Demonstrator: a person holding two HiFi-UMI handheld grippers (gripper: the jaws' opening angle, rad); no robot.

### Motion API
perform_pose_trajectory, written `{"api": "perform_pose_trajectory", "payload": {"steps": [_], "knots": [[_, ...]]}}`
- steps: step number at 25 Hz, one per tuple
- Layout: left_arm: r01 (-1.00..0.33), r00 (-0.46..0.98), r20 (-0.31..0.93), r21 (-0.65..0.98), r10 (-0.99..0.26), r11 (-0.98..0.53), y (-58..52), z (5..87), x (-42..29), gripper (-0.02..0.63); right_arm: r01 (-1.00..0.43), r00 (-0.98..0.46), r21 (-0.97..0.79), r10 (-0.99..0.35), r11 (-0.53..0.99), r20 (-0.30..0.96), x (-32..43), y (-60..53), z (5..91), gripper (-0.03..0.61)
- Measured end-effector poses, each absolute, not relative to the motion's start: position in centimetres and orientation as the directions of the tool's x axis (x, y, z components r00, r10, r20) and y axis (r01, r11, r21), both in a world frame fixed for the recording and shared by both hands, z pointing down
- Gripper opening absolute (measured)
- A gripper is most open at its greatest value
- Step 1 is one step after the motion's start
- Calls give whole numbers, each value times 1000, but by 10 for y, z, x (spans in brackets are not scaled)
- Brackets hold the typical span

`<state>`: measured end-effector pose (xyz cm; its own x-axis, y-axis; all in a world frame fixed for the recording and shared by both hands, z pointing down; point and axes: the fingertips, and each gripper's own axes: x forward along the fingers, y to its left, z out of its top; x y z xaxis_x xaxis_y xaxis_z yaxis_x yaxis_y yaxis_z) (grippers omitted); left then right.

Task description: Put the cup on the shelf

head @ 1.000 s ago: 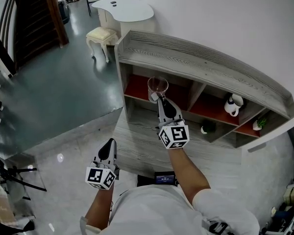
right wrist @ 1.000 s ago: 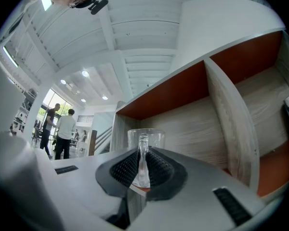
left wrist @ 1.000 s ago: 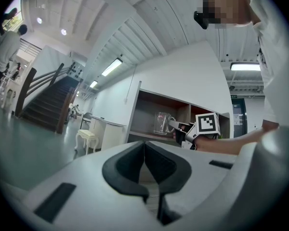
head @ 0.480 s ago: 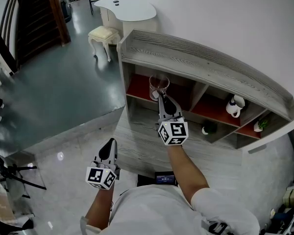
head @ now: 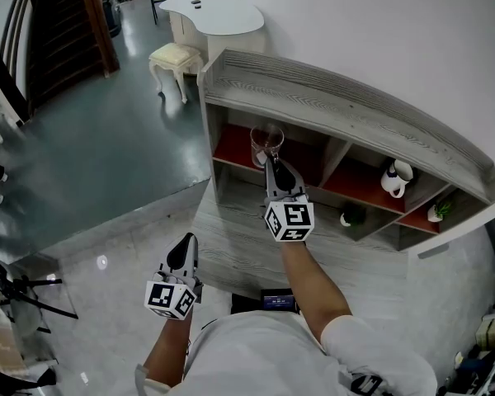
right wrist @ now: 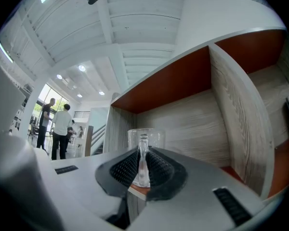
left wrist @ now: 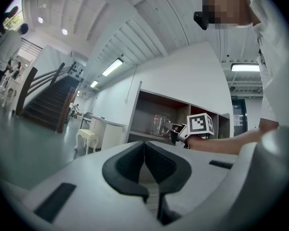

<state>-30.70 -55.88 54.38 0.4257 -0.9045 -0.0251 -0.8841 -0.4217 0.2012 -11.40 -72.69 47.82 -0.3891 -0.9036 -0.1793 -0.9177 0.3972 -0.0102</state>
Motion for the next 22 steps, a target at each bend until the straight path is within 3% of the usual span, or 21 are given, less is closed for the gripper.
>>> {"api": "perform_pose_trajectory", "payload": {"steps": [18,22], "knots": [[-877,441,-15,203,-897,-435,-554,550,-297,12,-913,-405,5,-905,408,-131,-114,-730,485,49],[-878,440,-15,202,-898,-434,-552,550,-297,11,-915,-398,-7,-905,404,-151,-110,-728,478,92]]}}
